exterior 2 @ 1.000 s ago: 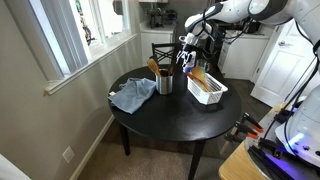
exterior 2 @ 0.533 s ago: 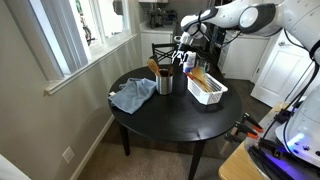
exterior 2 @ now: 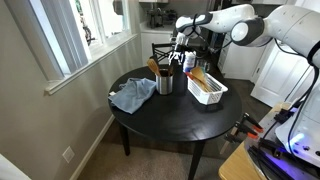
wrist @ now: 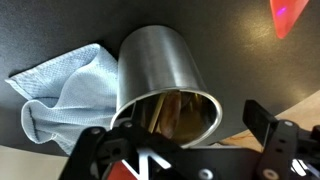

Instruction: Put the wooden spoon inside the white container

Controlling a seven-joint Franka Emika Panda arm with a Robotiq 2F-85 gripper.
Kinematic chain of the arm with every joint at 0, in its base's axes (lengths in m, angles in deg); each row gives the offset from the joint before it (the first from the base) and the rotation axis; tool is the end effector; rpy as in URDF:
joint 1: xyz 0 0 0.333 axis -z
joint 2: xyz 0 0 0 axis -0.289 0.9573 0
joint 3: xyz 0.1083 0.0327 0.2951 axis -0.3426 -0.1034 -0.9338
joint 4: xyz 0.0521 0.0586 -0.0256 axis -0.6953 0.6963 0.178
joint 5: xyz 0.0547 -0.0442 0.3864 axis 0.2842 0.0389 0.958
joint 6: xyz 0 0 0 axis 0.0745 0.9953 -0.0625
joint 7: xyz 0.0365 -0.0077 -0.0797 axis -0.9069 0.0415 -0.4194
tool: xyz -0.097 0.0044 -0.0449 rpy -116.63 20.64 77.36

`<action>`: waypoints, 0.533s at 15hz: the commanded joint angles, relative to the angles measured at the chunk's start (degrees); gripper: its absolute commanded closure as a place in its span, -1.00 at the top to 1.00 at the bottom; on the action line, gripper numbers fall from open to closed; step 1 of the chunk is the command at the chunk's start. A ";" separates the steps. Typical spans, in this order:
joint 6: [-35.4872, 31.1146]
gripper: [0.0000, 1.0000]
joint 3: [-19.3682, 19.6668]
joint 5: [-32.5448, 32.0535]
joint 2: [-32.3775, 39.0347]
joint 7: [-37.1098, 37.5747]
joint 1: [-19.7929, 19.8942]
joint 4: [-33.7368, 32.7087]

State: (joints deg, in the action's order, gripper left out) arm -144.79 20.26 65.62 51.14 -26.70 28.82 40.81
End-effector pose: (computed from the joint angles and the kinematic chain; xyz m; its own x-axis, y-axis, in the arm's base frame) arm 0.7803 -0.0779 0.2022 0.0863 0.9054 0.4158 0.9883 -0.0252 -0.1504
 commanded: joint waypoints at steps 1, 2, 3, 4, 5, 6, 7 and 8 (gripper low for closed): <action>2.98 1.00 0.77 -1.16 2.84 -0.28 -0.42 -4.99; 3.32 1.00 0.88 -1.10 3.15 -0.34 -0.47 -5.47; 3.55 1.00 0.92 -1.08 3.41 -0.63 -0.61 -5.89; 3.78 1.00 0.96 -1.07 3.55 -0.71 -0.69 -6.23; 4.00 1.00 0.87 -1.00 3.65 -0.86 -0.78 -6.62; 4.21 1.00 0.85 -0.95 3.72 -0.83 -0.83 -6.84; 4.59 1.00 0.82 -0.94 3.76 -0.72 -0.96 -7.06; 4.92 1.00 0.83 -0.94 3.76 -0.72 -1.07 -7.22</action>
State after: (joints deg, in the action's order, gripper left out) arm -142.18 20.92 65.62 54.15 -26.70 28.28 35.96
